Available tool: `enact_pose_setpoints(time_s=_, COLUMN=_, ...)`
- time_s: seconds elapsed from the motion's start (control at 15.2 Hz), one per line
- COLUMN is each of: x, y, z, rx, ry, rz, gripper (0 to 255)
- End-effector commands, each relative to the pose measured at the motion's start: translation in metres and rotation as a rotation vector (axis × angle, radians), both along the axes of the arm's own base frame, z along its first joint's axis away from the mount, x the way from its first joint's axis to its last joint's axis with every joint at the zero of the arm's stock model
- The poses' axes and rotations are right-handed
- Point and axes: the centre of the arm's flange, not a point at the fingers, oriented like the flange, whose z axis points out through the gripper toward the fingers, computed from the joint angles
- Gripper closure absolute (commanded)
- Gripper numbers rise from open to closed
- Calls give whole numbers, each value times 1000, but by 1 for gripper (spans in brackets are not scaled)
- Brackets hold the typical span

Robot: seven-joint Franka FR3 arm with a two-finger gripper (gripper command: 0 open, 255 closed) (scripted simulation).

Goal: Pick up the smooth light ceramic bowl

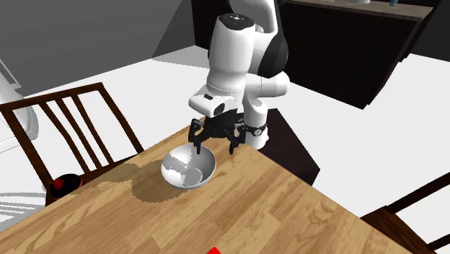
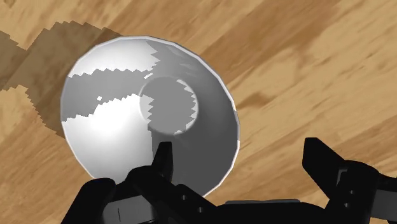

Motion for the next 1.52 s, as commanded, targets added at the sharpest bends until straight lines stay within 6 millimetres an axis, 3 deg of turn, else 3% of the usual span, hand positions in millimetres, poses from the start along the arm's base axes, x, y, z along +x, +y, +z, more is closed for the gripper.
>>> enact_pose_setpoints(time_s=0.0, x=0, y=-1, z=-11, rx=-1, ry=0, rz=0, gripper=0)
enact_pose_setpoints(time_s=0.33, x=0, y=-1, z=-25, rx=-1, ry=0, rz=0, gripper=0)
enact_pose_setpoints(time_s=0.4, x=0, y=-1, z=-24, rx=-1, ry=0, rz=0, gripper=255)
enact_pose_setpoints(time_s=0.99, x=0, y=-1, z=-25, rx=-1, ry=0, rz=0, gripper=255)
enact_pose_setpoints(time_s=1.45, x=0, y=-1, z=12, rx=-1, ry=0, rz=0, gripper=255)
